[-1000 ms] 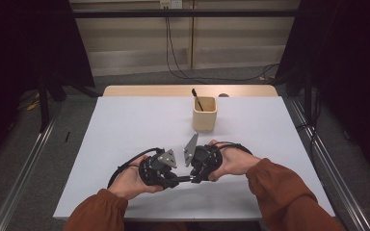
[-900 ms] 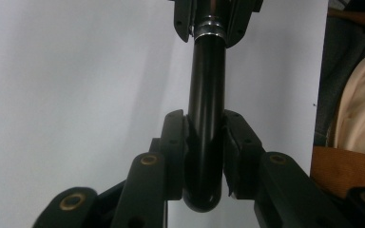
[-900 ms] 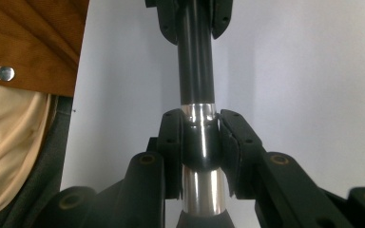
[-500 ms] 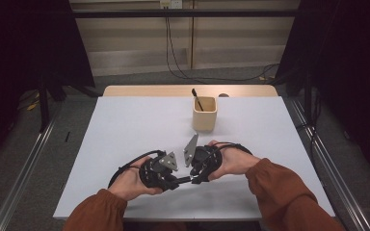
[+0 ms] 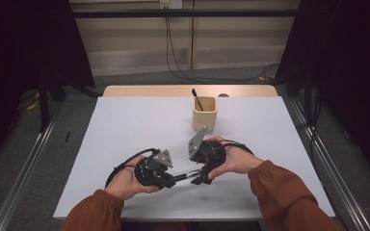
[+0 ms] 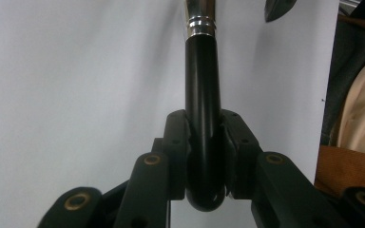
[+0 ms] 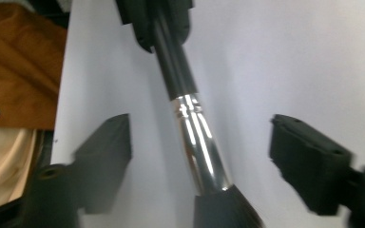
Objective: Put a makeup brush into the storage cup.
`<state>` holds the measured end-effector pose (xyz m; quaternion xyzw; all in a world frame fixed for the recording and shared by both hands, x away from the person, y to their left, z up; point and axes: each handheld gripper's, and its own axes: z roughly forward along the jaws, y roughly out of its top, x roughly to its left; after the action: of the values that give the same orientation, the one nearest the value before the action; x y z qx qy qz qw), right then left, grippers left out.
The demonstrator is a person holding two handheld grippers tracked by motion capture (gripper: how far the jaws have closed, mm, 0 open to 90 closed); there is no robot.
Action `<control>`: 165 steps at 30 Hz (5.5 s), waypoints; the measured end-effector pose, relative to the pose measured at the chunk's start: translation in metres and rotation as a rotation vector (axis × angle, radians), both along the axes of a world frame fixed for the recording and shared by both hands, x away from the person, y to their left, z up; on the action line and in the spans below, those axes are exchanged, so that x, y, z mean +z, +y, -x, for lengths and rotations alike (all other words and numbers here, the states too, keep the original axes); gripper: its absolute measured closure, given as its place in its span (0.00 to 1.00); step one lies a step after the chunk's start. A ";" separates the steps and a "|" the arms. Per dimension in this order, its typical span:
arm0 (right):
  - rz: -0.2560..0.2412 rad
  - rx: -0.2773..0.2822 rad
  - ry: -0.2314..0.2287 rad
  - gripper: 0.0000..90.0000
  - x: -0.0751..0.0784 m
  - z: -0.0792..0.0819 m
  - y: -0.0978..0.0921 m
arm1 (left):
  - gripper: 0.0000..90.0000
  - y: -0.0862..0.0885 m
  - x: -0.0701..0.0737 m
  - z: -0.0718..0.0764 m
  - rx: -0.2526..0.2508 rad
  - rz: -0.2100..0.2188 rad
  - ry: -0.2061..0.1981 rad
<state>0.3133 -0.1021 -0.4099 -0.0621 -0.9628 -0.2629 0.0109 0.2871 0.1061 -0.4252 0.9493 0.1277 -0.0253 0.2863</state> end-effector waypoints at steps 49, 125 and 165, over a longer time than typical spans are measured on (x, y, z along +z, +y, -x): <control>-0.193 -0.293 0.069 0.05 -0.018 0.007 -0.074 | 0.83 0.067 -0.013 0.007 0.249 0.273 0.001; -0.795 -0.398 -0.032 0.04 -0.020 0.024 -0.040 | 0.83 0.037 -0.012 0.010 0.258 0.578 -0.154; -0.929 -0.378 0.096 0.80 -0.019 0.016 -0.032 | 0.79 0.029 -0.023 0.011 0.230 0.543 -0.143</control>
<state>0.2970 -0.1342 -0.4294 -0.2360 -0.7144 -0.6578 0.0338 0.2763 0.1348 -0.4480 0.8166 0.2026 0.0411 0.5389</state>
